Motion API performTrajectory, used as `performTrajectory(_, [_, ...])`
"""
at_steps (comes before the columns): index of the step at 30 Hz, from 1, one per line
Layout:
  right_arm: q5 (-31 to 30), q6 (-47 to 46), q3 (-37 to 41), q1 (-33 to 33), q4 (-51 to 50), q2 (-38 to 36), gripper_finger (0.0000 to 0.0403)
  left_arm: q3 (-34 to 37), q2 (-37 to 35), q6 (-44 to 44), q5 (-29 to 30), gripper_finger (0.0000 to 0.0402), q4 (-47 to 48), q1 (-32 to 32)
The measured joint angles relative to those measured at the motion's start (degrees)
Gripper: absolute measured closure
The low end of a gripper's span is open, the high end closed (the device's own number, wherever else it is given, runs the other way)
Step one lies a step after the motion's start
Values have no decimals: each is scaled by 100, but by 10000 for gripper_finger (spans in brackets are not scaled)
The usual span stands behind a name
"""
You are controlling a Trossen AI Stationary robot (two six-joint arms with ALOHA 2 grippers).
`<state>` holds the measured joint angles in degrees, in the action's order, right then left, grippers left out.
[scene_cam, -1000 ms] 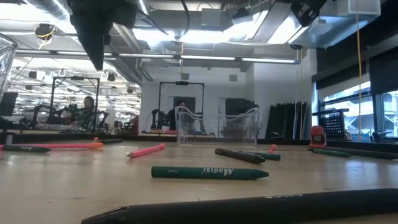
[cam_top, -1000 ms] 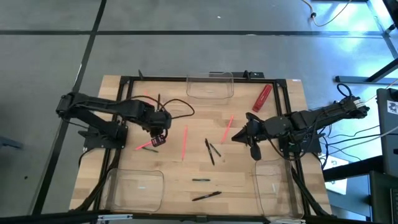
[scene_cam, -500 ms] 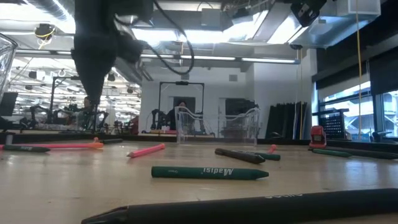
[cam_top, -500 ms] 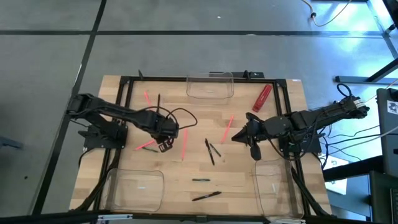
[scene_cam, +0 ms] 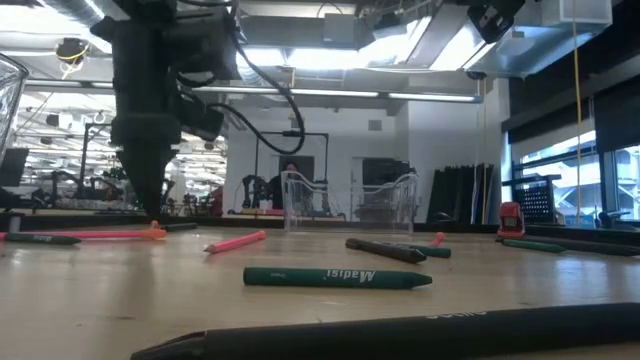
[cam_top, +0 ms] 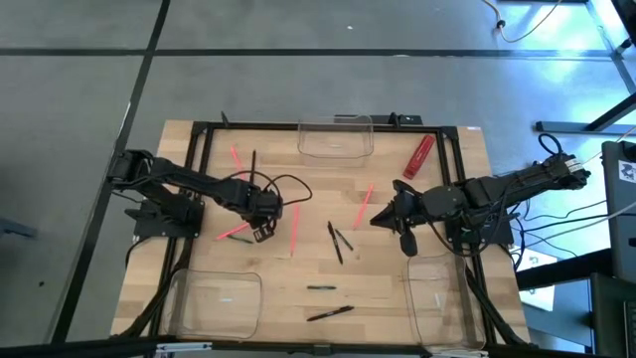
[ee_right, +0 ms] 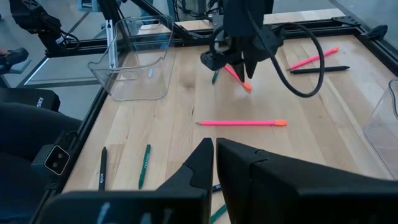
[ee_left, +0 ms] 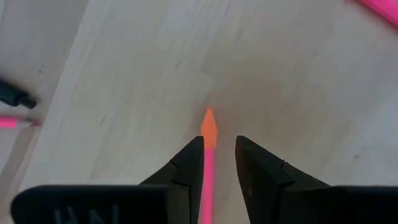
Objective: Sort crayons/erasers/pens/pencils in bins
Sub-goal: Put the pink colored pencil into the bottom left transparent bin
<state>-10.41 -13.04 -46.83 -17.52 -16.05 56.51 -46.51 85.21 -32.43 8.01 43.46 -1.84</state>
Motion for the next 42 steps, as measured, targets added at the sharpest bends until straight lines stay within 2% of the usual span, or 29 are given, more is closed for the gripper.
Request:
performTrajectory(13, [0, 2, 0, 0, -2, -2, 379, 28, 0, 155, 46, 317, -184, 82])
performTrajectory(21, [0, 2, 0, 0, -4, -2, 379, 489, 0, 159, 46, 317, -675, 81])
performTrajectory(36, [-2, 2, 0, 2, -6, -2, 379, 886, -26, 454, 57, 317, -1282, 76])
performTrajectory(42, [-2, 2, 0, 4, -7, -2, 379, 890, -20, 760, 42, 346, -1295, 76])
